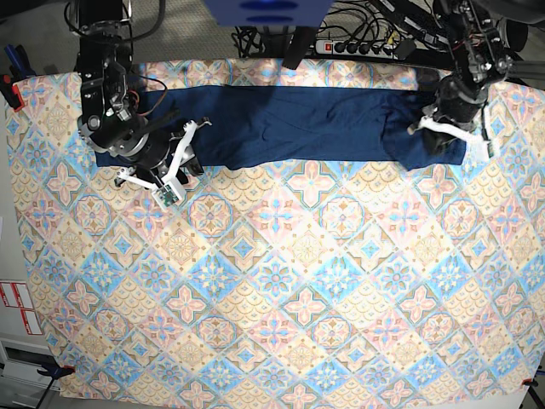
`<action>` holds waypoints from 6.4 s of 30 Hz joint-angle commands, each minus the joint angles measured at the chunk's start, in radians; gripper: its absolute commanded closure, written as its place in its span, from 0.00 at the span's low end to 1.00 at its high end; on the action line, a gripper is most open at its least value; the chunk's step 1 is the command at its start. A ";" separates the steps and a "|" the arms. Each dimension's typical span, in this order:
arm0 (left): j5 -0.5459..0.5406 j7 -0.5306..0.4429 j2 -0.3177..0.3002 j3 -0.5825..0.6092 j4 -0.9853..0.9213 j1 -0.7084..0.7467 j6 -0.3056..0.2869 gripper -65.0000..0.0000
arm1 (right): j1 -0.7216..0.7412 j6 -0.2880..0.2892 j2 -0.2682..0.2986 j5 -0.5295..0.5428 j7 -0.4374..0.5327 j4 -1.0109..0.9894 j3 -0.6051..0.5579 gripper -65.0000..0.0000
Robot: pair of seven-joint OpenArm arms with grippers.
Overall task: Fold the T-shirt properly
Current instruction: 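Release the sleeve and grasp the strip's end with the left gripper, then fold the strip's end with the left gripper toward the right gripper, then release the fold and raise the left gripper away from the shirt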
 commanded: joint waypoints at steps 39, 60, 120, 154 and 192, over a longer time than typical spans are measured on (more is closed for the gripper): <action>-0.005 0.063 -0.266 -0.106 -0.213 -0.038 -0.006 0.55 | 0.007 0.003 0.008 0.007 0.018 0.016 0.003 0.73; -0.004 0.244 -0.428 0.081 -0.365 -0.147 -0.170 0.55 | 0.009 0.003 0.008 0.007 0.018 0.017 0.003 0.73; 0.085 0.112 -0.367 -0.062 -0.535 -0.268 -0.371 1.00 | 0.010 0.003 0.010 0.007 0.018 0.017 0.010 0.73; 0.097 0.299 0.043 0.207 -0.014 -0.170 -0.366 1.00 | 0.012 0.003 0.014 0.007 0.019 0.017 0.138 0.73; -0.044 0.342 -0.055 0.389 0.019 -0.217 -0.368 0.38 | 0.012 0.003 0.014 0.007 0.019 0.020 0.184 0.73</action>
